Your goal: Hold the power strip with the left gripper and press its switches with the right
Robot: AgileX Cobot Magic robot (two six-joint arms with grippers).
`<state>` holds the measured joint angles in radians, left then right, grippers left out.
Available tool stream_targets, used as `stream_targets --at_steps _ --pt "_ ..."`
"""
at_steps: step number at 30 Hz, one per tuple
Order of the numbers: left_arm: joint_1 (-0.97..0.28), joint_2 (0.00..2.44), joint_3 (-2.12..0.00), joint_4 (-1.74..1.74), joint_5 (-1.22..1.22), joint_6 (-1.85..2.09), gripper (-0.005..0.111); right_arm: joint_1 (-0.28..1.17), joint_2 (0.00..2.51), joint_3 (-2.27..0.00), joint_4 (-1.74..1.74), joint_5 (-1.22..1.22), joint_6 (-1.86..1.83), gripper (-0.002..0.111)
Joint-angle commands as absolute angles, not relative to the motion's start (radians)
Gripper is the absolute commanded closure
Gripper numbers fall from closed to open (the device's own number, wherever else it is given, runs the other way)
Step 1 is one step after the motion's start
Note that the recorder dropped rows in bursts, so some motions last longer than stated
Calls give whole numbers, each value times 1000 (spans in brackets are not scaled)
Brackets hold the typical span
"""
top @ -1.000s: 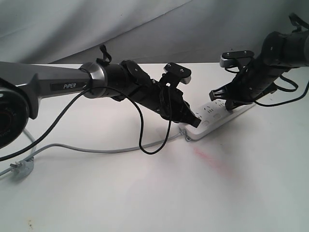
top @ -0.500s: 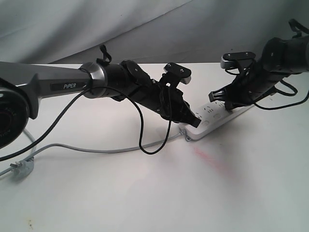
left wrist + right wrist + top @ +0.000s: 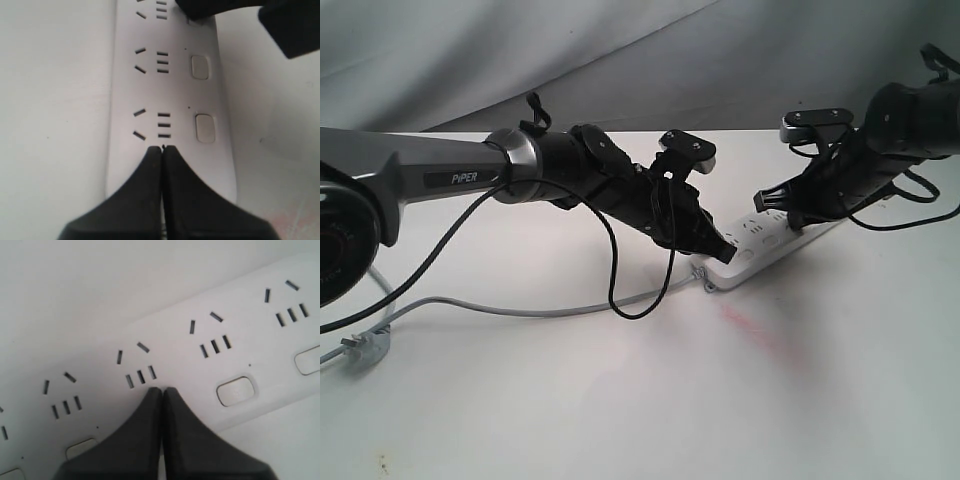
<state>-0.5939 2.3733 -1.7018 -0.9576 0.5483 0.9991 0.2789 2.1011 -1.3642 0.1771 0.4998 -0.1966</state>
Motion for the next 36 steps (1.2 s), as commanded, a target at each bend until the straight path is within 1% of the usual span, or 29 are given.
stream_targets --at_steps 1,10,15,21,26,30,36 --pt "-598 2375 -1703 -954 560 987 107 280 2049 -1341 149 501 -180 108" --pt "-598 2367 -1703 -956 548 969 107 280 1951 -1341 149 518 -178 108" --pt "-587 2284 -1682 -976 505 941 107 280 1868 -1323 178 531 -178 108" --pt "-549 2116 -1498 -1053 405 981 107 280 1679 -1204 226 485 -178 108" --pt "-526 1936 -1309 -1068 308 981 107 280 1470 -1080 260 483 -178 108" --pt "-522 1790 -1202 -1068 292 979 107 280 1292 -986 281 483 -171 108" --pt "-522 1531 -1022 -1099 174 965 107 280 1016 -843 281 483 -148 108"
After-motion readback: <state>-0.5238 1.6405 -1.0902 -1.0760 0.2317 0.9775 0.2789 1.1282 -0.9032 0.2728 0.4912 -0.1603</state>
